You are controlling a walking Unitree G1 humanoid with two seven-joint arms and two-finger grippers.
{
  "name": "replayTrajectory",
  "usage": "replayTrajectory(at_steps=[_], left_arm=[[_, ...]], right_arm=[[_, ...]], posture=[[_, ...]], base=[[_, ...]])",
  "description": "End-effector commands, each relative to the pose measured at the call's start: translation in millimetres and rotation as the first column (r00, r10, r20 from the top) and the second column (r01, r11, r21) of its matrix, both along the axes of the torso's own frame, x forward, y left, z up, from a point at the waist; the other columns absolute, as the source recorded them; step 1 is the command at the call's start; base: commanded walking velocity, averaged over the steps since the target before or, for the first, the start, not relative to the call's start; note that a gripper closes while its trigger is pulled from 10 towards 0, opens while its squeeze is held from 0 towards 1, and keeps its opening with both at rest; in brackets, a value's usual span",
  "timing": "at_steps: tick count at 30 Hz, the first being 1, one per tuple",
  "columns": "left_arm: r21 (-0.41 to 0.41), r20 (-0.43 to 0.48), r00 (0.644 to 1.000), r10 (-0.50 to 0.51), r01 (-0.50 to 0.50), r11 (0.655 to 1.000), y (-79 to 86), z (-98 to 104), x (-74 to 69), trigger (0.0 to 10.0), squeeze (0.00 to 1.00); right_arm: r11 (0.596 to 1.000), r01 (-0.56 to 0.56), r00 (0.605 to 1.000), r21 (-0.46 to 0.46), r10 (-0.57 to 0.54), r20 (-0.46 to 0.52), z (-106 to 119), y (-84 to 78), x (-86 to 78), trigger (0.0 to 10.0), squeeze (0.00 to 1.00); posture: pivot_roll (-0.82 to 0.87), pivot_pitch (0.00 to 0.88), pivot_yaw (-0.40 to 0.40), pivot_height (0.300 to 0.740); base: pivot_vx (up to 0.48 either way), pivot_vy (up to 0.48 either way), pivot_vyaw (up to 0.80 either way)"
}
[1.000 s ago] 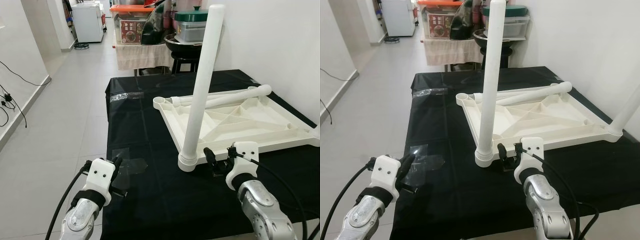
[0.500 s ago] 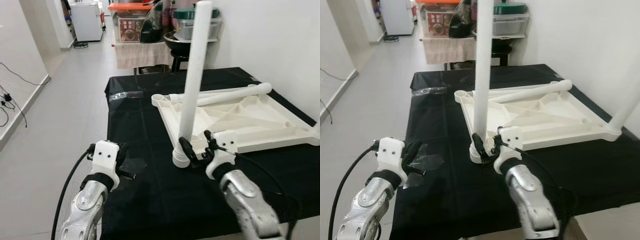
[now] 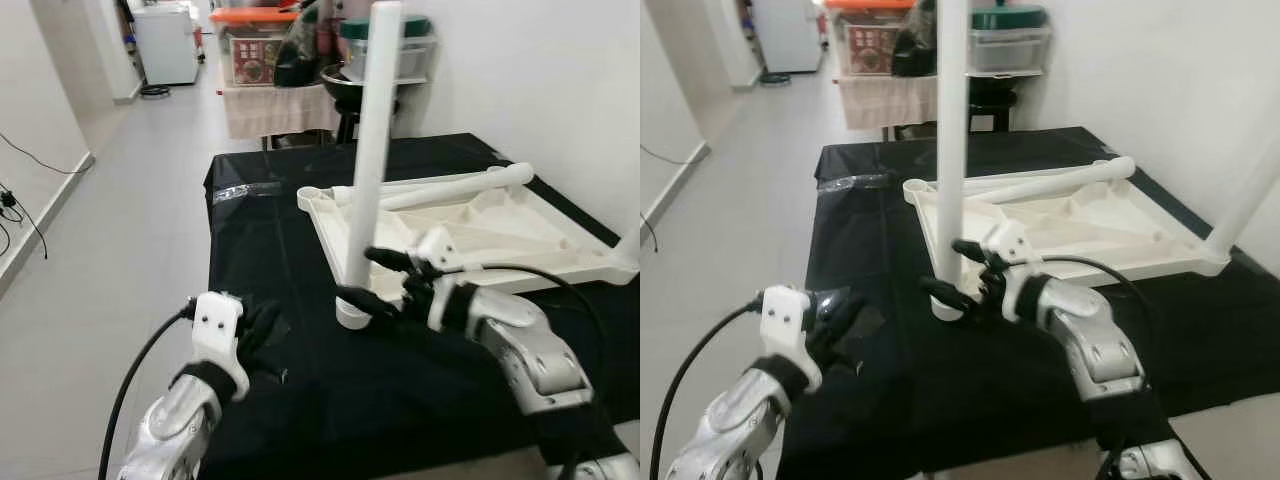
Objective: Building children table
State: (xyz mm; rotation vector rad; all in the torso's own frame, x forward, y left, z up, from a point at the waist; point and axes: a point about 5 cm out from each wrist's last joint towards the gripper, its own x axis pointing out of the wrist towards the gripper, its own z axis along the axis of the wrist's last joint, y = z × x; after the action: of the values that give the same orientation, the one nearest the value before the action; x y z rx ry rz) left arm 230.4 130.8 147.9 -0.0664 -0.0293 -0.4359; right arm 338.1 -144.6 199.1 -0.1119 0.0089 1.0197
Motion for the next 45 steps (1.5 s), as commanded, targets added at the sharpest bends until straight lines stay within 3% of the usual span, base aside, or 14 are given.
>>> replayTrajectory(at_steps=[1, 3, 8, 17, 21, 23, 25, 26, 27, 32, 38, 40, 43, 45], left_arm=[[0.002, -0.018, 0.999, -0.035, 0.035, 0.999, 0.9, -1.8, -9.9, 10.0, 0.0], [0.009, -0.042, 0.999, -0.016, 0.016, 1.0, 6.3, -5.5, -21.9, 10.0, 0.0], [0.001, -0.058, 0.998, -0.006, 0.006, 1.0, 7.8, -5.0, -32.3, 10.0, 0.0], [-0.009, -0.077, 0.997, -0.028, 0.028, 1.0, 11.9, 2.1, -48.9, 10.0, 0.0], [-0.004, -0.076, 0.997, -0.027, 0.026, 1.0, 13.3, 4.2, -52.1, 10.0, 0.0], [0.001, -0.075, 0.997, -0.024, 0.024, 1.0, 15.1, 6.6, -55.5, 10.0, 0.0], [0.001, -0.075, 0.997, -0.024, 0.024, 1.0, 15.1, 6.6, -55.5, 10.0, 0.0], [0.003, -0.075, 0.997, -0.022, 0.023, 1.0, 16.0, 7.5, -56.6, 10.0, 0.0], [0.01, -0.075, 0.997, -0.013, 0.014, 1.0, 21.4, 8.9, -59.3, 10.0, 0.0], [0.012, -0.072, 0.997, -0.002, 0.003, 1.0, 27.6, 11.0, -62.4, 10.0, 0.0], [-0.006, -0.074, 0.997, 0.027, -0.028, 1.0, 34.7, 11.5, -63.3, 10.0, 0.0], [-0.009, -0.079, 0.997, 0.019, -0.019, 1.0, 32.5, 9.5, -64.3, 10.0, 0.0], [-0.007, -0.083, 0.996, 0.013, -0.013, 1.0, 31.0, 8.1, -64.5, 10.0, 0.0], [-0.026, -0.082, 0.997, 0.006, -0.008, 1.0, 29.0, 5.7, -58.8, 10.0, 0.0]], right_arm=[[0.997, -0.068, 0.997, 0.025, 0.069, -0.034, 0.2, 6.8, 8.8, 10.0, 0.0], [0.99, -0.125, 0.989, 0.06, 0.13, -0.075, 6.8, 7.5, 16.4, 10.0, 0.0], [0.975, -0.215, 0.969, 0.057, 0.22, -0.112, 9.6, 2.9, 15.5, 10.0, 0.0], [0.984, -0.177, 0.974, 0.006, 0.176, -0.14, 8.7, -4.0, 32.5, 10.0, 0.0], [0.978, -0.206, 0.963, -0.02, 0.199, -0.184, 5.5, -13.4, 31.3, 10.0, 0.0], [0.973, -0.211, 0.959, -0.099, 0.186, -0.214, 1.7, -32.1, 28.1, 10.0, 0.0], [0.973, -0.211, 0.959, -0.099, 0.186, -0.214, 1.7, -32.1, 28.1, 10.0, 0.0], [0.97, -0.209, 0.958, -0.125, 0.177, -0.224, 1.1, -39.4, 27.0, 10.0, 0.0], [0.972, -0.161, 0.966, -0.173, 0.119, -0.23, 5.4, -57.1, 27.8, 10.0, 0.0], [0.971, -0.07, 0.98, -0.228, 0.024, -0.198, 12.3, -68.5, 33.7, 10.0, 0.0], [0.978, 0.004, 0.993, -0.209, -0.029, -0.114, 21.8, -61.4, 43.0, 10.0, 0.0], [0.99, -0.083, 0.994, -0.118, 0.074, -0.081, 29.7, -45.2, 43.2, 10.0, 0.0], [0.989, -0.128, 0.99, -0.075, 0.123, -0.064, 33.6, -38.1, 42.9, 10.0, 0.0], [0.976, -0.219, 0.976, 0.015, 0.22, -0.006, 43.1, -14.9, 43.7, 10.0, 0.0]], posture=[[0.04, 0.0, -0.054, 0.74], [0.06, 0.021, -0.067, 0.74], [0.08, 0.06, -0.073, 0.74], [0.12, 0.113, -0.073, 0.74], [0.12, 0.123, -0.076, 0.74], [0.14, 0.142, -0.084, 0.74], [0.14, 0.142, -0.084, 0.74], [0.14, 0.142, -0.084, 0.74], [0.16, 0.152, -0.089, 0.74], [0.16, 0.15, -0.091, 0.74], [0.17, 0.151, -0.1, 0.74], [0.16, 0.154, -0.105, 0.74], [0.16, 0.154, -0.105, 0.74], [0.16, 0.146, -0.098, 0.74]], base=[[0.0, 0.0, 0.0], [0.0, 0.0, 0.0], [0.0, 0.0, 0.0], [0.0, 0.0, 0.0], [0.0, 0.0, 0.0], [0.0, 0.0, 0.0], [0.0, 0.0, 0.0], [0.0, 0.0, 0.0], [0.0, 0.0, 0.0], [0.0, 0.0, 0.0], [0.0, 0.0, 0.0], [0.0, 0.0, 0.0], [0.0, 0.0, 0.0], [0.0, 0.0, 0.0]])
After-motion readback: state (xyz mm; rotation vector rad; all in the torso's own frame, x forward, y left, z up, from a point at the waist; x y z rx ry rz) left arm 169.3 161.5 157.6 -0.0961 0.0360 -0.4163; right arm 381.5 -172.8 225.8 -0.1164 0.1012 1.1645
